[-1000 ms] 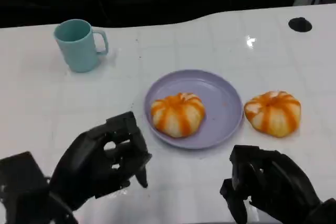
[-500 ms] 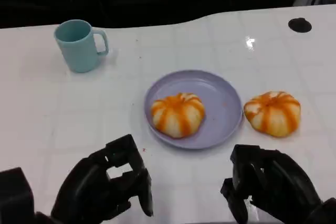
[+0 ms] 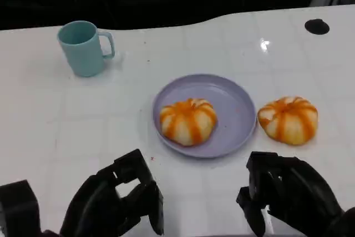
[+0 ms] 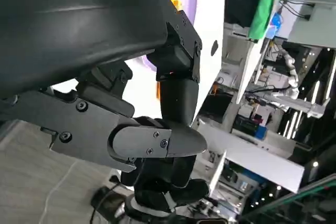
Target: Grasp the bread from the table and place it into the plate.
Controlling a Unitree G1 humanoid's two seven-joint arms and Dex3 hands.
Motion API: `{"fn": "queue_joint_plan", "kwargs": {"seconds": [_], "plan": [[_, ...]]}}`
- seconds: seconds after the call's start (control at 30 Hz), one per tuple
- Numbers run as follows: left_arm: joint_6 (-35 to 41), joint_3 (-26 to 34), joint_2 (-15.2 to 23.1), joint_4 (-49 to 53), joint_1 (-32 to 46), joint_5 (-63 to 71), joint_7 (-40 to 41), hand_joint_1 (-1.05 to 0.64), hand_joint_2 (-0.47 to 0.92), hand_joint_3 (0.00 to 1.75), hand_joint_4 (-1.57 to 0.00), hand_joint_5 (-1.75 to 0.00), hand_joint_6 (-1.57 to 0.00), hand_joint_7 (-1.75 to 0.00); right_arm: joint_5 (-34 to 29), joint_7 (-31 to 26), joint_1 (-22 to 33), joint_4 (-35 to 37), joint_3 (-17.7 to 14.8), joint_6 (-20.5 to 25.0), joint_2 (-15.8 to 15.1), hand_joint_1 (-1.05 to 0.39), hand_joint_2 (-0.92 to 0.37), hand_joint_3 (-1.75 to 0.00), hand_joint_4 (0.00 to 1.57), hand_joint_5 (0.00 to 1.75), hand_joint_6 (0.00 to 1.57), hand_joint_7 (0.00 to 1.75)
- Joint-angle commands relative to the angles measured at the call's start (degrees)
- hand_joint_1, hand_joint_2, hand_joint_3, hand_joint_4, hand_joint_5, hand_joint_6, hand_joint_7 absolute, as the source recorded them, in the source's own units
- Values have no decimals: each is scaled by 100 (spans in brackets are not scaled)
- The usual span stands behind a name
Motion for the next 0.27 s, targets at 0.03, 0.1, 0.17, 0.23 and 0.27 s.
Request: {"fn": "queue_joint_plan", "kwargs": {"seconds": [0.03,0.1,0.17,0.23,0.27], "plan": [[44,27,24,107,-42,1,-110,-60,92,32,-92,-175,-70,-175,-41,10,-41,64,-81,-136,-77,-95,-79,-63,120,165,104,151],[4,15,11,165,-47,18,-157,-60,92,32,-92,-175,-70,-175,13,47,-52,85,-101,-112,-77,-95,-79,-62,120,165,103,151],[-34,12,-4,211,-53,35,-198,-61,92,34,-92,-175,-70,-175,25,53,-62,97,-111,-102,-74,-94,-79,-62,120,165,103,151],[-72,16,-19,237,-55,65,-214,-61,92,35,-92,-175,-70,-175,28,42,-66,101,-117,-94,-58,-95,-78,-62,121,166,104,152],[-88,20,-26,247,-55,77,-217,-62,92,35,-93,-175,-71,-175,28,33,-62,95,-119,-87,-51,-95,-77,-62,122,167,104,152]]}}
